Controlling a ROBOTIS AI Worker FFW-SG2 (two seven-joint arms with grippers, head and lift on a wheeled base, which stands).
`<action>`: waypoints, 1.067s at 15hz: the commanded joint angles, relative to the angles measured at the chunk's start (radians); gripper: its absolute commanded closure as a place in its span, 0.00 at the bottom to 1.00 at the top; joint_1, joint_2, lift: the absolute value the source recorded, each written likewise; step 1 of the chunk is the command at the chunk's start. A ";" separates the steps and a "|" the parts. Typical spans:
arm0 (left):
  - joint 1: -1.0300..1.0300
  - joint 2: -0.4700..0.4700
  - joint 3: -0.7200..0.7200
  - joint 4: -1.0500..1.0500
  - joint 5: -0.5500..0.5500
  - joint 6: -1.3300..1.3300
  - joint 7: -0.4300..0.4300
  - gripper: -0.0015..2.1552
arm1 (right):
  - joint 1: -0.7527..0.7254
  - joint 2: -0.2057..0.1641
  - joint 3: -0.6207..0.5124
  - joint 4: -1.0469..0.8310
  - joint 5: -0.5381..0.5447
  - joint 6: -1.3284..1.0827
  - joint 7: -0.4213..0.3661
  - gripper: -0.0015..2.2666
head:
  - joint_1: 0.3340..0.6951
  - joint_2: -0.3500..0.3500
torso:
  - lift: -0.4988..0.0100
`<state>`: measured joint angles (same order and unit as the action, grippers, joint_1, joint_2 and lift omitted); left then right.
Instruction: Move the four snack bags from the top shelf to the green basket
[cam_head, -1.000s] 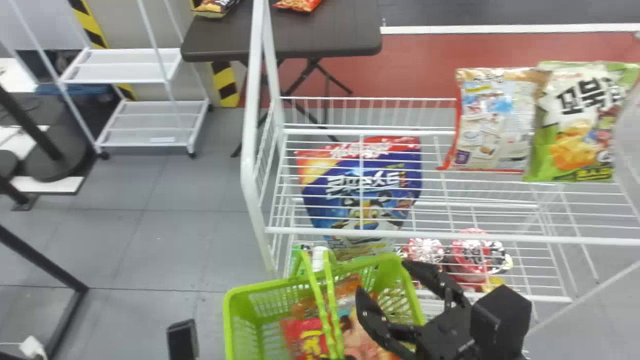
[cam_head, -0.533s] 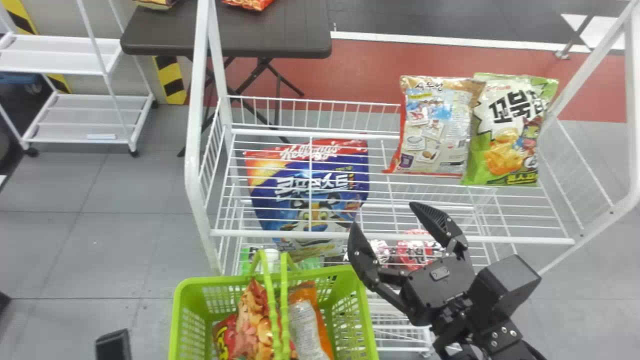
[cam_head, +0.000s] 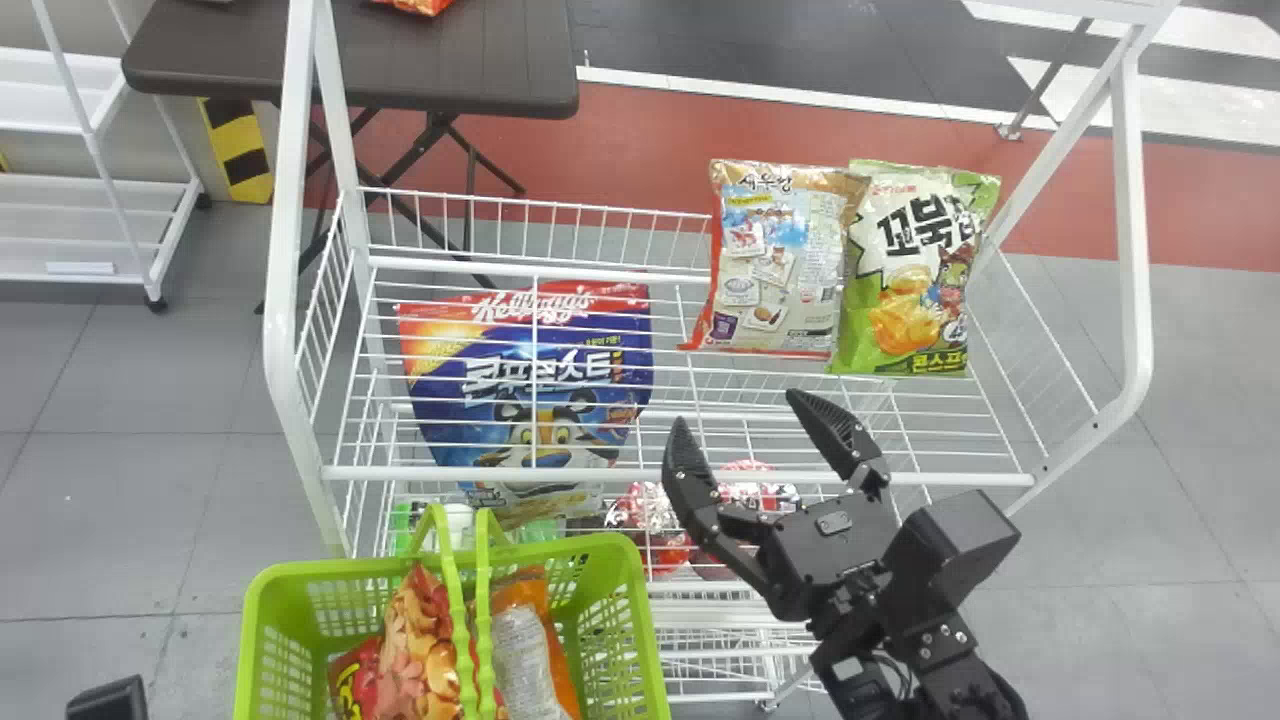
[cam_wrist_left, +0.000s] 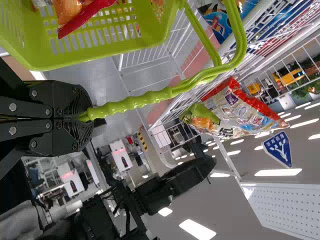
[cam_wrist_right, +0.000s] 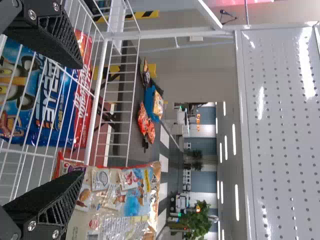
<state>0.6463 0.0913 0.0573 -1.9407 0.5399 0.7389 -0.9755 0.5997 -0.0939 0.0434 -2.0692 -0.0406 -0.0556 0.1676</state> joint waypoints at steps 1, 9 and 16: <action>0.001 0.004 -0.001 0.000 0.000 0.003 0.000 0.78 | -0.051 0.017 -0.034 0.040 -0.007 0.006 -0.006 0.02 | 1.00 0.18 | 0.98; 0.012 0.008 0.001 -0.007 0.002 0.012 0.000 0.78 | -0.399 0.054 -0.180 0.302 -0.005 0.104 -0.002 0.03 | 1.00 0.03 | 0.98; -0.005 0.013 0.003 0.005 -0.008 0.021 0.009 0.78 | -0.633 0.045 -0.215 0.546 0.022 0.211 0.205 0.20 | 1.00 0.06 | 0.98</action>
<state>0.6454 0.1028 0.0598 -1.9404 0.5316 0.7600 -0.9663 -0.0024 -0.0481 -0.1682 -1.5554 -0.0203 0.1313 0.3509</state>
